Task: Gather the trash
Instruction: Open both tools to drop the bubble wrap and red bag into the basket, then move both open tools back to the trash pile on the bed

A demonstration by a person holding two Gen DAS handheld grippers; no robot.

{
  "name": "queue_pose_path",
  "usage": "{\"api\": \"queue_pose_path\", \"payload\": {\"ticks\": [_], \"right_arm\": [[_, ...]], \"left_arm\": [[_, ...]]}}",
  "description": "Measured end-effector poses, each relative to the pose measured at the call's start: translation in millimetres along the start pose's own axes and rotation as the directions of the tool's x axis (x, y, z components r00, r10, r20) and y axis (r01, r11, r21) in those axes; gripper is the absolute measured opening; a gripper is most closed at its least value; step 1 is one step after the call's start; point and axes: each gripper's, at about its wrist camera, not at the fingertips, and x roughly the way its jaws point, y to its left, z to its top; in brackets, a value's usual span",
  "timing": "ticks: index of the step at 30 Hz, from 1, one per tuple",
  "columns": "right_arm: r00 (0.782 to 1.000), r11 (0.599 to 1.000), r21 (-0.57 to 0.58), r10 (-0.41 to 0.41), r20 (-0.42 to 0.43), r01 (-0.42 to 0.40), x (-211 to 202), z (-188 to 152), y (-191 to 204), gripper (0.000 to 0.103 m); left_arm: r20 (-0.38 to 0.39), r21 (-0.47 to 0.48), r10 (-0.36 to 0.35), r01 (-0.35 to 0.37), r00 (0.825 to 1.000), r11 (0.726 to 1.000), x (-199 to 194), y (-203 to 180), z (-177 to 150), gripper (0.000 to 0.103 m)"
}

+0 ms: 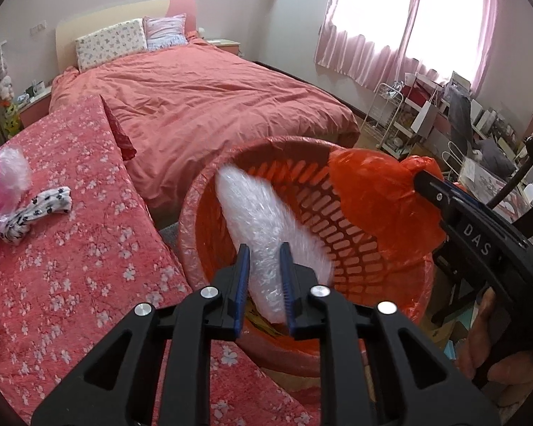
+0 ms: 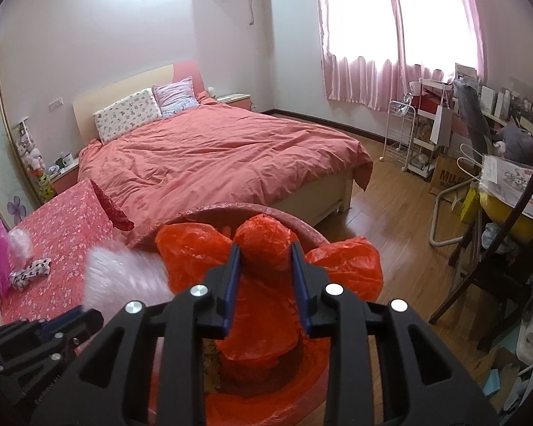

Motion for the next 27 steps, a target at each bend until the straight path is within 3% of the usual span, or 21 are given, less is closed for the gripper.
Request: {"api": "queue_pose_path", "payload": {"ticks": [8, 13, 21, 27], "right_arm": [[1.0, 1.0, -0.025, -0.004, 0.016, 0.004, -5.9, -5.0, 5.1, 0.056], [0.999, 0.997, -0.08, 0.013, 0.03, -0.01, -14.1, -8.9, 20.9, 0.065], [0.995, 0.981, -0.17, 0.098, 0.02, -0.094, -28.3, -18.0, 72.3, 0.065], [0.987, 0.959, -0.236, 0.163, 0.005, -0.157, -40.2, -28.5, 119.1, 0.065]], "left_arm": [[0.006, -0.036, 0.039, -0.039, 0.999, 0.999, -8.6, 15.8, -5.6, 0.038], [0.056, -0.053, 0.104, -0.101, 0.993, 0.993, -29.8, 35.2, -9.3, 0.049], [0.103, -0.137, 0.213, -0.198, 0.972, 0.971, -68.6, 84.9, -25.1, 0.052], [0.121, -0.226, 0.324, -0.292, 0.938, 0.929, -103.6, 136.5, -41.3, 0.052]]}}
